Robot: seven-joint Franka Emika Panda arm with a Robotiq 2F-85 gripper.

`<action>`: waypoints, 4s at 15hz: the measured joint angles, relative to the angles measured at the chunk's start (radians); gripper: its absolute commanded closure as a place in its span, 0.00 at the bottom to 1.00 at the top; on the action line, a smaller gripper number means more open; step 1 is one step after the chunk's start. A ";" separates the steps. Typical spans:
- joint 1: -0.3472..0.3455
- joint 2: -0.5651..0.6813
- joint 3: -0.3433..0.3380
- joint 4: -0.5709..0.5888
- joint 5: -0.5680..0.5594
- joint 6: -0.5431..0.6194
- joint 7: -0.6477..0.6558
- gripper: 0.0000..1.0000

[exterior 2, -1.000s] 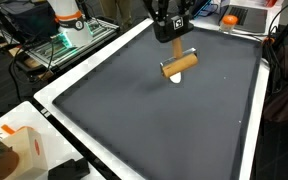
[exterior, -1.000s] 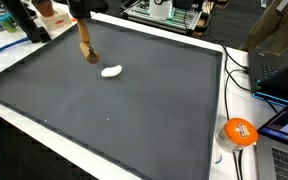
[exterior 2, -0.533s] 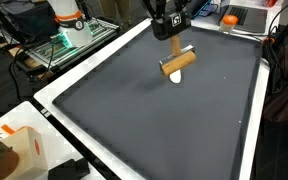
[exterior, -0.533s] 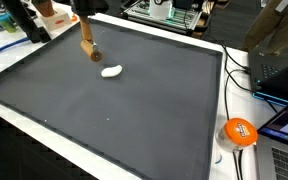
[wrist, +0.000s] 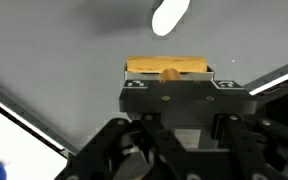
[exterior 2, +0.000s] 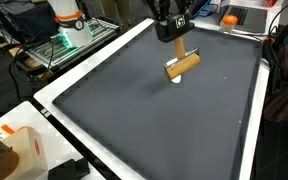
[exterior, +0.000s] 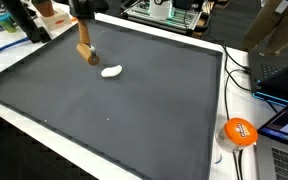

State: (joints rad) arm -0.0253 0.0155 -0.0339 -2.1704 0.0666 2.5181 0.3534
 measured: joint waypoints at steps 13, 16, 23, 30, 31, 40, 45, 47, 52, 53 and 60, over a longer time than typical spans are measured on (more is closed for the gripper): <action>0.009 -0.169 0.033 -0.296 -0.037 0.299 -0.040 0.78; 0.009 -0.218 0.042 -0.349 -0.036 0.327 -0.069 0.78; 0.010 -0.261 0.082 -0.422 -0.035 0.398 -0.084 0.78; -0.034 -0.202 0.138 -0.434 -0.094 0.520 -0.052 0.78; -0.059 -0.190 0.155 -0.434 -0.127 0.536 -0.029 0.78; -0.293 -0.152 0.320 -0.432 -0.401 0.589 0.213 0.78; -0.386 -0.151 0.413 -0.428 -0.510 0.582 0.335 0.78; -0.387 -0.143 0.435 -0.429 -0.511 0.567 0.336 0.78; -0.388 -0.127 0.461 -0.424 -0.511 0.536 0.353 0.53; -0.389 -0.126 0.461 -0.423 -0.511 0.536 0.353 0.78; -0.393 -0.124 0.461 -0.429 -0.511 0.613 0.385 0.78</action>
State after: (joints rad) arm -0.4186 -0.1087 0.4266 -2.5995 -0.4442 3.1313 0.7383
